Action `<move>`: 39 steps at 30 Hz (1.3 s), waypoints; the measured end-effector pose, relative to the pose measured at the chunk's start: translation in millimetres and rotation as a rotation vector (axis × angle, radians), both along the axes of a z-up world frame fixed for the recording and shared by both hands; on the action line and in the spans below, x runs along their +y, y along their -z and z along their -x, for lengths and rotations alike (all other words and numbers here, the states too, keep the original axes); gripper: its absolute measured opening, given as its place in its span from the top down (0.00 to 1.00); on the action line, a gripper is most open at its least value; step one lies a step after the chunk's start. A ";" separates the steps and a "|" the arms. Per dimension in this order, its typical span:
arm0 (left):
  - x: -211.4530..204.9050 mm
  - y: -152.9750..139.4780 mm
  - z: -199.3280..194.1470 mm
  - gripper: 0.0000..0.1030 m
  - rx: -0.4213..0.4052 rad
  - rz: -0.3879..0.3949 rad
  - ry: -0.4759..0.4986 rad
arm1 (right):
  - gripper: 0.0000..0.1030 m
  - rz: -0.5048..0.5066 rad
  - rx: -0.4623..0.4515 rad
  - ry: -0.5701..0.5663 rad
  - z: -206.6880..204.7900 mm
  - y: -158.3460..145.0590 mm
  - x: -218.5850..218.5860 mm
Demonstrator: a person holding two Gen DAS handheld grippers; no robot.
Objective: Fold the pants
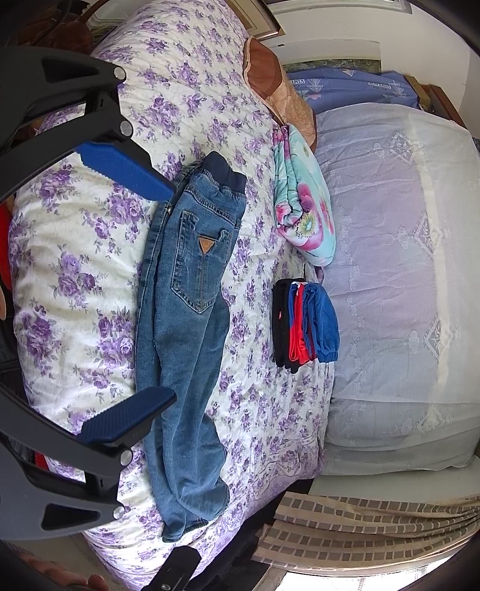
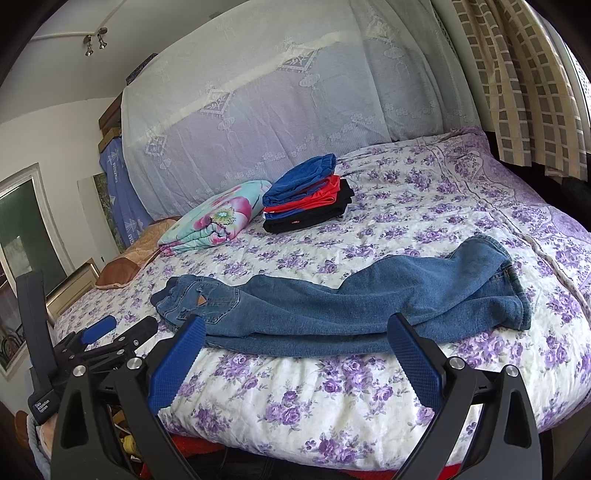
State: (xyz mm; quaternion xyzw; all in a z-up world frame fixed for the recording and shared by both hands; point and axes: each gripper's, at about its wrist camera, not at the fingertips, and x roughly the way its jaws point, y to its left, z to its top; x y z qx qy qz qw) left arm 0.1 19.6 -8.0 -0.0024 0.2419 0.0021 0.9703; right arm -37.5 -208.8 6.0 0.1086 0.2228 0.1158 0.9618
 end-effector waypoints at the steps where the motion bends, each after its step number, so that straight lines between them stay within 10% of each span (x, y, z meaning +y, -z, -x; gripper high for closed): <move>1: 0.8 0.4 0.5 0.05 0.000 0.001 -0.001 | 0.04 0.000 -0.001 0.001 0.0 0.0 0.1; 25: 33.9 3.9 -29.9 0.05 0.050 0.029 -0.045 | 0.04 -0.010 0.039 0.012 -15.0 9.3 -5.7; 31: 118.6 26.9 -68.2 0.05 0.155 0.222 -0.128 | 0.04 -0.119 0.141 0.048 -40.9 29.0 -31.3; 39: 194.2 73.9 -90.8 0.05 0.267 0.693 -0.144 | 0.04 -0.333 0.255 0.028 -68.4 60.2 -66.4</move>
